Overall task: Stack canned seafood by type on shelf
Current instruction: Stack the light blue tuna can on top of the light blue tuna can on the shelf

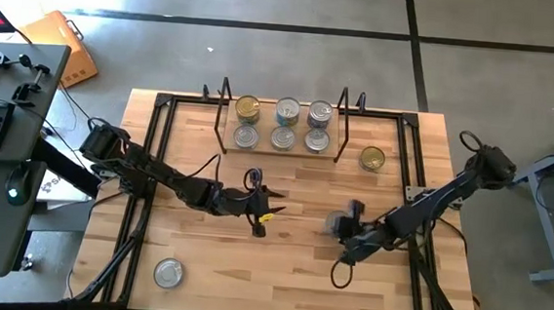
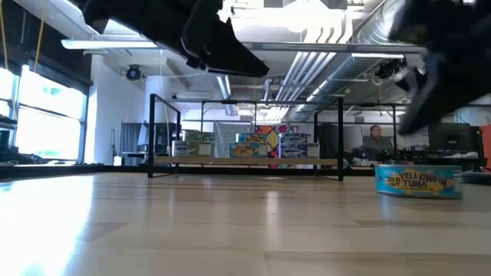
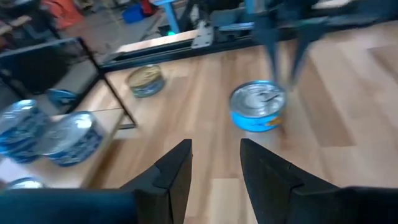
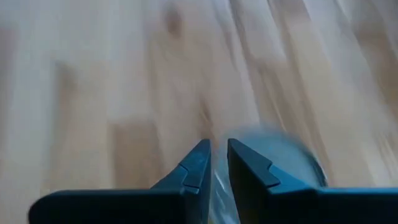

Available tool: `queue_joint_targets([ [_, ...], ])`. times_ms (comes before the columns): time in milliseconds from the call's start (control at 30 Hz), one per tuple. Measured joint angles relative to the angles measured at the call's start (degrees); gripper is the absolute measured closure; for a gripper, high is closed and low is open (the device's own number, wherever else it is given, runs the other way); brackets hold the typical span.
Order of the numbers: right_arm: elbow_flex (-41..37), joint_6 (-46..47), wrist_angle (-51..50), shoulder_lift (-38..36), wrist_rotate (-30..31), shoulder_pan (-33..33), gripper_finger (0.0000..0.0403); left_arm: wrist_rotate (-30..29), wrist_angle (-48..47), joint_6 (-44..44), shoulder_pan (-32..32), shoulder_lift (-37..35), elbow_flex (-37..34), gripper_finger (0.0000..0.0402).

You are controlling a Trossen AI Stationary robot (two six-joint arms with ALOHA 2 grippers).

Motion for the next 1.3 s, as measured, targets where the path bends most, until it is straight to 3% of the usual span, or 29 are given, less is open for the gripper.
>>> queue_joint_targets([
  [100,0.1,9.3,-11.0,0.0,0.6,0.0,0.0359,3.5,0.2,-0.5,0.4,0.4,0.1,0.0275],
  [233,-4.0,16.0,-12.0,0.1,1.0,-0.8,0.0359,5.6,0.8,-0.5,0.9,2.0,0.0,0.0275],
  [367,-8.0,12.1,2.9,0.2,1.8,-3.8,0.0359,5.7,2.9,-0.4,0.9,3.2,0.0,0.0275],
  [633,-10.1,-8.4,41.1,8.4,1.2,-14.5,0.0359,9.7,3.3,0.2,0.8,2.9,0.0,0.0275],
  [800,-9.7,-17.9,56.5,10.1,4.9,-13.7,0.0359,15.2,2.7,6.6,0.9,3.1,0.0,0.0275],
  [933,-9.7,-20.5,50.7,4.3,7.2,-10.1,0.0359,20.1,2.8,10.4,1.7,4.6,0.0,0.0275],
  [1067,-9.7,-19.4,41.5,-2.3,8.5,-6.4,0.0359,32.8,4.8,10.4,6.2,8.0,1.5,0.0267],
  [1300,-9.7,-18.1,34.5,-7.7,14.7,-2.5,0.0359,40.5,2.6,21.3,9.9,17.9,7.9,0.0240],
])
